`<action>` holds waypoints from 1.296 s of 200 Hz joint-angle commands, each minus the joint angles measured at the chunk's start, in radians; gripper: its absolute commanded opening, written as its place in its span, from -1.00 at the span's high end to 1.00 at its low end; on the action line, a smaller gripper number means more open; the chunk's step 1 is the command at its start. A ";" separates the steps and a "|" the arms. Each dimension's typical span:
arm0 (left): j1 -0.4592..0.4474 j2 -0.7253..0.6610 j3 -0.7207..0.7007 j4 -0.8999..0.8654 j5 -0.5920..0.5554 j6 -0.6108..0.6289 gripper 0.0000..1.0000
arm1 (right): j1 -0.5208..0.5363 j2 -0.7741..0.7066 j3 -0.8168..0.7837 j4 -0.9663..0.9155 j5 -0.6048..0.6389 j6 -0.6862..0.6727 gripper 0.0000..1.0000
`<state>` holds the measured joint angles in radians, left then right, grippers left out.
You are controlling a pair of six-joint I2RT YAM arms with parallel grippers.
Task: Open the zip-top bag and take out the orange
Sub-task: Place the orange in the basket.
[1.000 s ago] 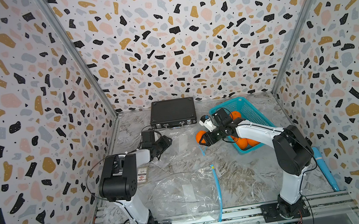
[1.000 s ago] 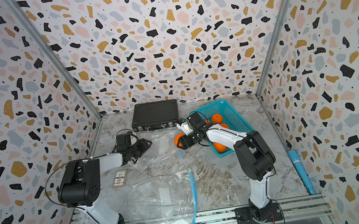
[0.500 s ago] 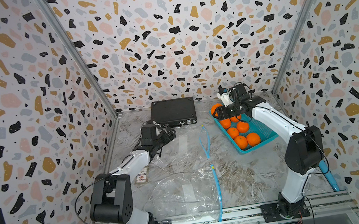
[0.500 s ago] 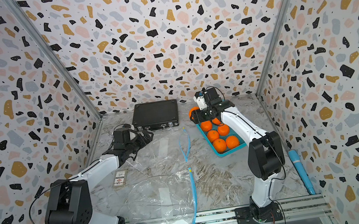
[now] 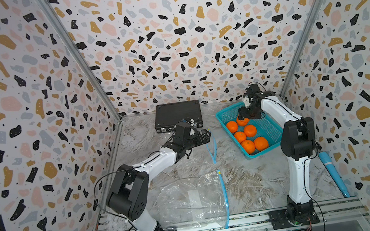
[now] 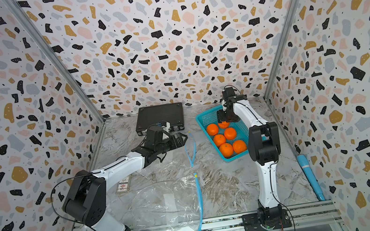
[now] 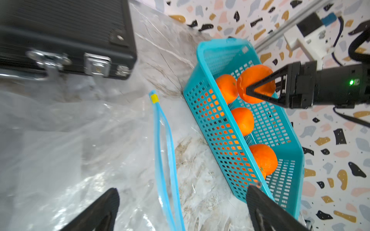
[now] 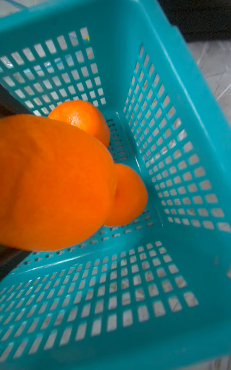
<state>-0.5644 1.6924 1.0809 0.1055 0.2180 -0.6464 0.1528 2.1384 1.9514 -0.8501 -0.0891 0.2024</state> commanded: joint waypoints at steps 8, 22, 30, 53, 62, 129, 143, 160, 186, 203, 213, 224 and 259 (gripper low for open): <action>-0.028 0.036 0.061 0.018 -0.003 0.026 -0.99 | -0.004 -0.022 0.049 -0.017 -0.110 -0.041 -0.13; -0.029 0.047 0.058 0.026 -0.002 0.023 -0.99 | -0.001 -0.014 0.041 0.007 -0.176 -0.042 -0.08; -0.029 0.048 0.053 0.032 -0.006 0.023 -0.99 | 0.003 -0.026 0.012 0.053 -0.179 -0.036 -0.08; -0.028 0.054 0.068 0.021 -0.018 0.031 -0.99 | 0.004 0.022 0.083 0.022 -0.180 -0.017 -0.08; -0.027 0.059 0.079 0.018 -0.014 0.032 -0.99 | 0.005 0.061 0.146 -0.018 -0.193 -0.022 -0.08; -0.028 0.116 0.119 0.008 0.014 0.017 -0.99 | 0.032 0.212 0.277 -0.059 -0.195 -0.014 -0.10; -0.029 0.118 0.119 0.007 0.016 0.016 -0.98 | 0.037 0.225 0.282 -0.069 -0.195 -0.009 -0.11; -0.028 0.118 0.119 0.006 0.019 0.018 -0.99 | 0.040 0.230 0.268 -0.052 -0.184 -0.011 -0.15; -0.029 0.112 0.114 0.011 0.027 0.018 -0.99 | 0.041 0.248 0.280 -0.070 -0.150 -0.014 -0.25; -0.029 0.107 0.106 0.015 0.026 0.018 -0.99 | 0.041 0.245 0.277 -0.073 -0.139 -0.016 -0.34; -0.029 0.108 0.104 0.018 0.027 0.017 -0.99 | 0.041 0.245 0.279 -0.070 -0.134 -0.017 -0.39; -0.029 0.111 0.106 0.020 0.034 0.015 -0.99 | 0.041 0.248 0.287 -0.069 -0.112 -0.017 -0.43; -0.029 0.111 0.099 0.029 0.046 0.009 -0.99 | 0.041 0.255 0.302 -0.077 -0.091 -0.011 -0.56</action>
<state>-0.5949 1.8099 1.1736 0.0956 0.2462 -0.6399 0.1921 2.4050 2.2082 -0.8913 -0.2115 0.1844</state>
